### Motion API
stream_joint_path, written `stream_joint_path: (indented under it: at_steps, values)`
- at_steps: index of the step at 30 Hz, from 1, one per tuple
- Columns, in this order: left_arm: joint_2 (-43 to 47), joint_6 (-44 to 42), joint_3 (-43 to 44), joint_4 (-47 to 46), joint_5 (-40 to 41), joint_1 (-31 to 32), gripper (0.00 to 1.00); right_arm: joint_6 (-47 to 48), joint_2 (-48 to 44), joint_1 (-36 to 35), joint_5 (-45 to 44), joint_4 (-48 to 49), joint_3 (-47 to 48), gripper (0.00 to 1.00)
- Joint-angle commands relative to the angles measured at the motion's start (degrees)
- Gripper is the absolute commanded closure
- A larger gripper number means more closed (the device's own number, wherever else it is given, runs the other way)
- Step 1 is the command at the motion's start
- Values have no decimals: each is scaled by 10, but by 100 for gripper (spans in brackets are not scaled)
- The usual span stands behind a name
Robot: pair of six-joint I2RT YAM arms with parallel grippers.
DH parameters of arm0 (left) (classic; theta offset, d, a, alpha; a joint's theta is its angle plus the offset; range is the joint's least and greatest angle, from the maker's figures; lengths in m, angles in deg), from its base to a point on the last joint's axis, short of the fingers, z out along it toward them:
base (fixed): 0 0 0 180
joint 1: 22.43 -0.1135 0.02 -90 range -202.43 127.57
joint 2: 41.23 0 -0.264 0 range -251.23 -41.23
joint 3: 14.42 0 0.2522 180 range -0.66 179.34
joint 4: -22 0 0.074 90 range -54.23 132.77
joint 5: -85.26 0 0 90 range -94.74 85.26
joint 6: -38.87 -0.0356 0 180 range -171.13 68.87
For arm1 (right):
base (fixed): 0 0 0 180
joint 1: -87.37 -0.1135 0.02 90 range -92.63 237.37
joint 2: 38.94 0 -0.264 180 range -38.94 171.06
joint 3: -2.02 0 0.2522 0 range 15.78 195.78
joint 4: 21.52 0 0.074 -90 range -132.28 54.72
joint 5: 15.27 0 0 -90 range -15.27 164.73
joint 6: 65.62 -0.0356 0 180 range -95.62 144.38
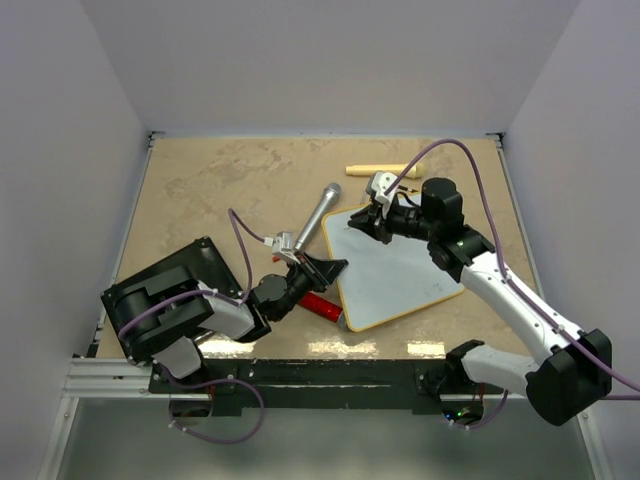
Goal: Write a sentence on the whiteboard
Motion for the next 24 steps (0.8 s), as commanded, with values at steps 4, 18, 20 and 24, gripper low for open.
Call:
stream_joint_path:
  at_steps: [4,18,20,24]
  values:
    - [-12,-67,11,-10,-31,8,100,-10,13,-3,-22,31,0,100]
    - [-15,-79,13,-17,-32,13,100,6,38,-3,-26,5,8,100]
    - [-16,-80,14,-17,-32,13,100,8,44,-2,-24,-3,10,100]
    - [-14,-83,11,-17,-29,14,100,11,44,-2,-22,-5,10,100]
